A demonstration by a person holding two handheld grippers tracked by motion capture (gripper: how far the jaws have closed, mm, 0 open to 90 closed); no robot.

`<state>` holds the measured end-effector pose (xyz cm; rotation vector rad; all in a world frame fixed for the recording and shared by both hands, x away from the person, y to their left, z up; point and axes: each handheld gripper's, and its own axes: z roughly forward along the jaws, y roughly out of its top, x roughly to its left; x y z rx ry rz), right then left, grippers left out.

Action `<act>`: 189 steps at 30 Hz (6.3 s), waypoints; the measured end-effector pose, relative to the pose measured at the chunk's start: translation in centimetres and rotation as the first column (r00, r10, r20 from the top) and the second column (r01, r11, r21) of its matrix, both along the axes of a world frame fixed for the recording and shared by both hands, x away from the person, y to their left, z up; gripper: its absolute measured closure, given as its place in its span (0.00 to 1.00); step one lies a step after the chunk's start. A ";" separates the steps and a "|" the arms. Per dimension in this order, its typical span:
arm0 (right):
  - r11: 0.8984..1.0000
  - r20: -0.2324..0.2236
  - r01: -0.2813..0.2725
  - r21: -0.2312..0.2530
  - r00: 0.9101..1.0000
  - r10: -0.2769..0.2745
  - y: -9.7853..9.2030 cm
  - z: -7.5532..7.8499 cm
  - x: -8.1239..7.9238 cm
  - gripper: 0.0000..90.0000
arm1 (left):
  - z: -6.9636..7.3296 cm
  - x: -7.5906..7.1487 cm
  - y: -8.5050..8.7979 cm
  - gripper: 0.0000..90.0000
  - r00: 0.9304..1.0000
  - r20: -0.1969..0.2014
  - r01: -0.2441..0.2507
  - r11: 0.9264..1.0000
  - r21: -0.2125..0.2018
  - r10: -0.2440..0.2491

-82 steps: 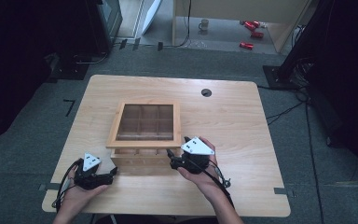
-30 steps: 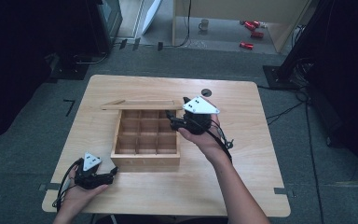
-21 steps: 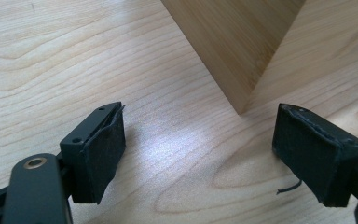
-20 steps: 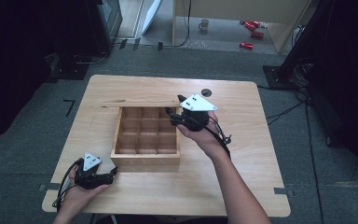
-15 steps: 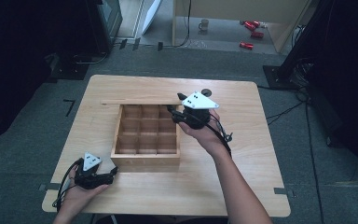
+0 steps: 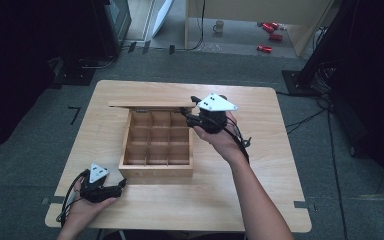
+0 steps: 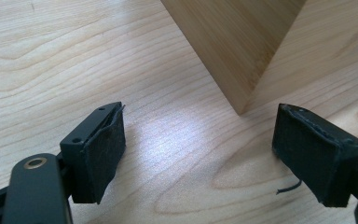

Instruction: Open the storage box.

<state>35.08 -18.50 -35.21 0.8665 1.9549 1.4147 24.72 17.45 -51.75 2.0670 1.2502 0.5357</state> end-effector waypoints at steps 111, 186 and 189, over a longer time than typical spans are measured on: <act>0.929 -0.256 0.352 0.114 0.914 -0.315 1.3 2.8 16.8 0.73 | -0.1 0.0 -0.3 0.11 0.998 -0.012 0.058 0.998 0.006 -0.058; 0.880 -0.306 0.472 0.060 0.848 -0.434 -17.6 -9.3 -8.7 0.13 | -0.1 -0.2 -0.4 0.12 0.998 -0.010 0.057 0.998 0.006 -0.057; 0.864 -0.312 0.502 0.044 0.829 -0.465 -19.0 -10.3 -9.6 0.13 | -0.1 -0.2 -0.3 0.13 0.998 -0.009 0.057 0.998 0.008 -0.057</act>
